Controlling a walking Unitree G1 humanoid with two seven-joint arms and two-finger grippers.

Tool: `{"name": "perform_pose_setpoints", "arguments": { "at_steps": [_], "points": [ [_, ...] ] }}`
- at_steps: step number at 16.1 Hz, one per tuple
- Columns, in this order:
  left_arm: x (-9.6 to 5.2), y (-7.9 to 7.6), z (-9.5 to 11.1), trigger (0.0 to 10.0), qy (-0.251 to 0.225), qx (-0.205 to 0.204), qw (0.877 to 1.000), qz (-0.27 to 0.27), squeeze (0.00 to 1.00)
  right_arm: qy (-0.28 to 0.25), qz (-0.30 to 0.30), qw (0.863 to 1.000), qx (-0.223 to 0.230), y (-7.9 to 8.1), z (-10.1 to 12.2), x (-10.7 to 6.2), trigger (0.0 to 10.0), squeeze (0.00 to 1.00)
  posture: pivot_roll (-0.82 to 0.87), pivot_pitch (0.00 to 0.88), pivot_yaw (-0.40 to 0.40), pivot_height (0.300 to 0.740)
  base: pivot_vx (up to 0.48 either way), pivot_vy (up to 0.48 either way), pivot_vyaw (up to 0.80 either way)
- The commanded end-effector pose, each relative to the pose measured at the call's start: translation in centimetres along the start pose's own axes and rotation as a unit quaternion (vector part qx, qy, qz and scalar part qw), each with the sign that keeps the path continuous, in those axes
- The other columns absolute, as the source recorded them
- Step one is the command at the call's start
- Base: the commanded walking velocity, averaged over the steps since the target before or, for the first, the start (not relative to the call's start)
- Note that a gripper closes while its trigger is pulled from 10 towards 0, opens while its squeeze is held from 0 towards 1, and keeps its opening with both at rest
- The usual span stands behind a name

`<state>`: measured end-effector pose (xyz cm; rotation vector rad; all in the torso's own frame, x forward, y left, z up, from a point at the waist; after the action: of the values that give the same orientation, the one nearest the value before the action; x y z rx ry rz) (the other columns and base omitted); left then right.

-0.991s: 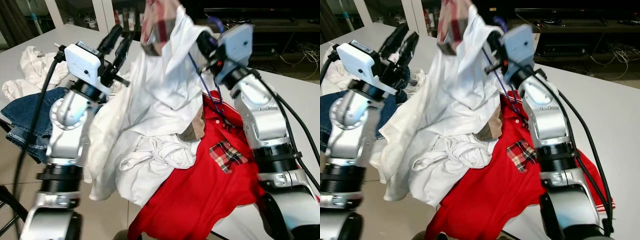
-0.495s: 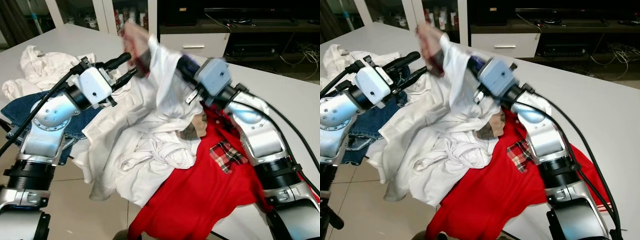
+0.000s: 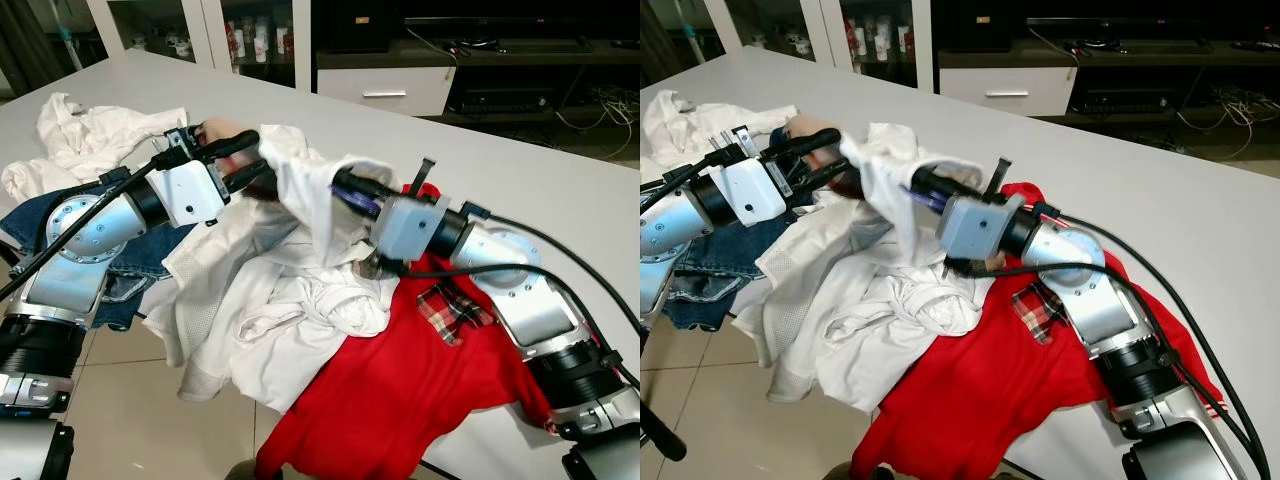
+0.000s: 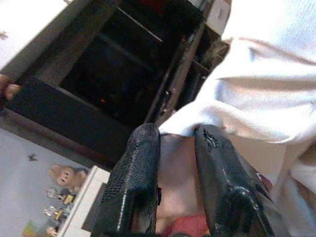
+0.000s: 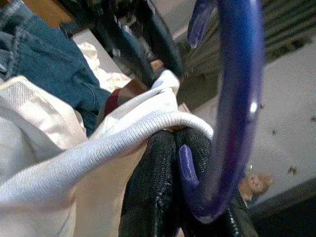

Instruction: Hang hanger

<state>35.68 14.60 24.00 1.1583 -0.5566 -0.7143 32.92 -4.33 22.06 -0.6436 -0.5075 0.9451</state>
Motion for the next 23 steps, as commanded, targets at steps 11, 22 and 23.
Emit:
{"name": "perform_pose_setpoints", "arguments": {
  "at_steps": [11,22,23],
  "points": [
    [0.3,-5.1,-0.8,10.0,0.022,-0.055,0.991,-0.118,0.00,-0.073,0.080,0.978,-0.180,2.6,4.0,1.3,10.0,0.00,0.08,0.000,0.022,0.740,0.000,0.000,0.00],
    [0.2,-6.6,-0.7,0.0,0.022,-0.098,0.985,-0.137,0.00,-0.093,0.041,0.971,-0.215,1.5,4.4,1.1,10.0,0.00,0.08,0.000,0.019,0.740,0.000,0.000,0.00],
    [0.1,-6.6,-0.6,0.0,0.022,-0.100,0.985,-0.138,0.00,-0.088,0.039,0.971,-0.220,1.3,4.1,1.0,10.0,0.00,0.08,0.000,0.018,0.740,0.000,0.000,0.00]
  ]
}}
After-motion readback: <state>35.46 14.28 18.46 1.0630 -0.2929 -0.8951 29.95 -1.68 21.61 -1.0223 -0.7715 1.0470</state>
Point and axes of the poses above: a point about 5 cm out from each wrist's last joint towards the gripper, its own x axis pointing out of the wrist towards the gripper, its own z axis along the axis of the wrist's last joint, y = z × x, the point moved 6 cm from there along x, pointing out of the wrist towards the gripper, and after that the axes turned 11 degrees about x, right-handed, at the moved point
